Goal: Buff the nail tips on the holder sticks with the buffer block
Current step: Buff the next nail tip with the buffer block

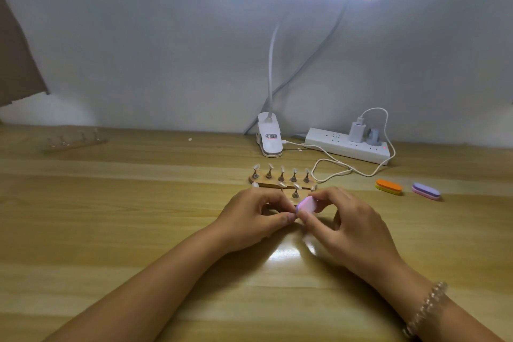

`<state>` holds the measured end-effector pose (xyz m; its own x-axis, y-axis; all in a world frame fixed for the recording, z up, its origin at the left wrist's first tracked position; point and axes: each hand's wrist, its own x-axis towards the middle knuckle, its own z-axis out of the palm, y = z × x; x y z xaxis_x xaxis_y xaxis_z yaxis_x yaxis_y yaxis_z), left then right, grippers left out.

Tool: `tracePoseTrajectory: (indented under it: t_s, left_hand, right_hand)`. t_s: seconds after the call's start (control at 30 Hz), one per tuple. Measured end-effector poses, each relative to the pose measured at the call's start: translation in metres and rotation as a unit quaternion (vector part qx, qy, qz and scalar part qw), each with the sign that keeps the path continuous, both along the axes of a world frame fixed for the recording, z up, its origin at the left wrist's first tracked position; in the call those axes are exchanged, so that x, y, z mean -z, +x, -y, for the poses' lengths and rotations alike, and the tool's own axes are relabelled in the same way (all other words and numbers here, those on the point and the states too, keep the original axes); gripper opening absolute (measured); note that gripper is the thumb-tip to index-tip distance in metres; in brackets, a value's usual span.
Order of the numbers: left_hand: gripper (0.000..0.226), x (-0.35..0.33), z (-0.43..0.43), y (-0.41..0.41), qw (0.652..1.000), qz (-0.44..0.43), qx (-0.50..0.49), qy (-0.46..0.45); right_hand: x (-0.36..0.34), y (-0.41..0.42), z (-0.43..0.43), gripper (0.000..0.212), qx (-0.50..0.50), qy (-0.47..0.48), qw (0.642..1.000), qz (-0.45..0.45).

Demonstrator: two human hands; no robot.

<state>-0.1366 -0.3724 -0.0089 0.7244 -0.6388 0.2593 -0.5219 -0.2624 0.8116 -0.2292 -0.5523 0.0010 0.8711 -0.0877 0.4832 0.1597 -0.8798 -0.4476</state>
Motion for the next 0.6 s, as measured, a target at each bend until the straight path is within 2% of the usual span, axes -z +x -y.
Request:
tracePoseTrajectory:
  t_s: [0.17, 0.3, 0.47, 0.6]
  left_hand:
    - [0.006, 0.0012, -0.0016, 0.0011, 1.0, 0.012, 0.003, 0.015]
    - [0.008, 0.0012, -0.0019, 0.0011, 1.0, 0.02, 0.001, 0.022]
    - [0.009, 0.002, -0.0019, 0.0019, 0.999, 0.019, 0.011, 0.025]
    - [0.009, 0.001, -0.0014, 0.0008, 1.0, 0.008, 0.006, 0.018]
  right_hand:
    - [0.0008, -0.0005, 0.0004, 0.016, 0.016, -0.008, 0.999, 0.031]
    - [0.0006, 0.002, 0.0035, 0.006, 0.025, 0.009, 1.0, -0.017]
    - [0.0037, 0.003, 0.002, 0.022, 0.011, 0.019, 0.999, -0.036]
    - [0.0005, 0.0036, 0.0063, 0.02, 0.018, 0.057, 0.998, -0.026]
